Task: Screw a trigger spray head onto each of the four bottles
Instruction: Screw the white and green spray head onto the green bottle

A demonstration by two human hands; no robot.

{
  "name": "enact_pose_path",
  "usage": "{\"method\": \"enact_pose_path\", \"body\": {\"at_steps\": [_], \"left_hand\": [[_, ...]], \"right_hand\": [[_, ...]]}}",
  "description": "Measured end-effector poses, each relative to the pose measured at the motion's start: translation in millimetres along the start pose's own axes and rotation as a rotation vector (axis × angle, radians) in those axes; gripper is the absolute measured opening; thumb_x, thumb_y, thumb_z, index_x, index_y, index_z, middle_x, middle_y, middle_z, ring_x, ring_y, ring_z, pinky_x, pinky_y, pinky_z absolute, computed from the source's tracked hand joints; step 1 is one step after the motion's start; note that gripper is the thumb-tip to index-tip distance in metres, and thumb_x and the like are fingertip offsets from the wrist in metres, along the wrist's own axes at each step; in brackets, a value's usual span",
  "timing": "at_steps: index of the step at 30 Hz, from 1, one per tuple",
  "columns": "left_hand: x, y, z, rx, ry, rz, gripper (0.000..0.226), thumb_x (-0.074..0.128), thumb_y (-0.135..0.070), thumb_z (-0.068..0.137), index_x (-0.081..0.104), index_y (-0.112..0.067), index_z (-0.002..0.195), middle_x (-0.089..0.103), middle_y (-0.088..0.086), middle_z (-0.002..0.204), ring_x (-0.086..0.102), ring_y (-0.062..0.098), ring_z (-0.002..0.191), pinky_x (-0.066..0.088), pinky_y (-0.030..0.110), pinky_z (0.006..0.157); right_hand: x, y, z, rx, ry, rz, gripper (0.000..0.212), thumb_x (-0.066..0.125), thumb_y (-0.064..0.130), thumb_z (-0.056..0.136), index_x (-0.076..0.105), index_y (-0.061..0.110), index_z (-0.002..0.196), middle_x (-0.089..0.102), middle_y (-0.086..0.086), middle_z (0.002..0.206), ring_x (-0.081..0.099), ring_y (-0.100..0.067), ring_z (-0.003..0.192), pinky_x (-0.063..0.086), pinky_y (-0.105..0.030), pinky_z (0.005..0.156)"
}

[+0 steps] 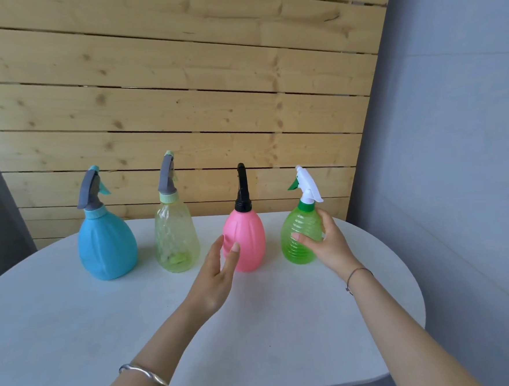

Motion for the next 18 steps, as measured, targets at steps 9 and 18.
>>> {"method": "enact_pose_path", "body": {"at_steps": [9, 18], "left_hand": [[0.0, 1.8, 1.4, 0.004, 0.002, 0.001, 0.076, 0.035, -0.059, 0.087, 0.018, -0.021, 0.151, 0.029, -0.005, 0.155, 0.026, 0.012, 0.142, 0.021, 0.04, 0.118], [-0.7, 2.4, 2.6, 0.013, -0.023, -0.004, 0.072, 0.037, -0.055, 0.09, 0.019, -0.02, 0.15, 0.03, -0.004, 0.155, 0.028, 0.013, 0.141, 0.024, 0.04, 0.117]], "right_hand": [[-0.4, -3.9, 3.5, 0.003, -0.049, -0.048, 0.067, 0.081, 0.024, 0.072, 0.046, 0.021, 0.13, 0.059, 0.001, 0.124, 0.055, -0.014, 0.11, 0.04, -0.026, 0.09], [0.4, -4.8, 3.0, 0.012, -0.125, -0.107, 0.069, 0.084, 0.029, 0.066, 0.048, 0.021, 0.124, 0.057, 0.002, 0.12, 0.052, -0.013, 0.107, 0.039, -0.026, 0.087]]}}
Point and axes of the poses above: each hand's wrist, its own z-axis towards the middle knuckle, its own x-axis out of the palm, y = z × x, the point moved 3 cm from there along z, towards the middle knuckle
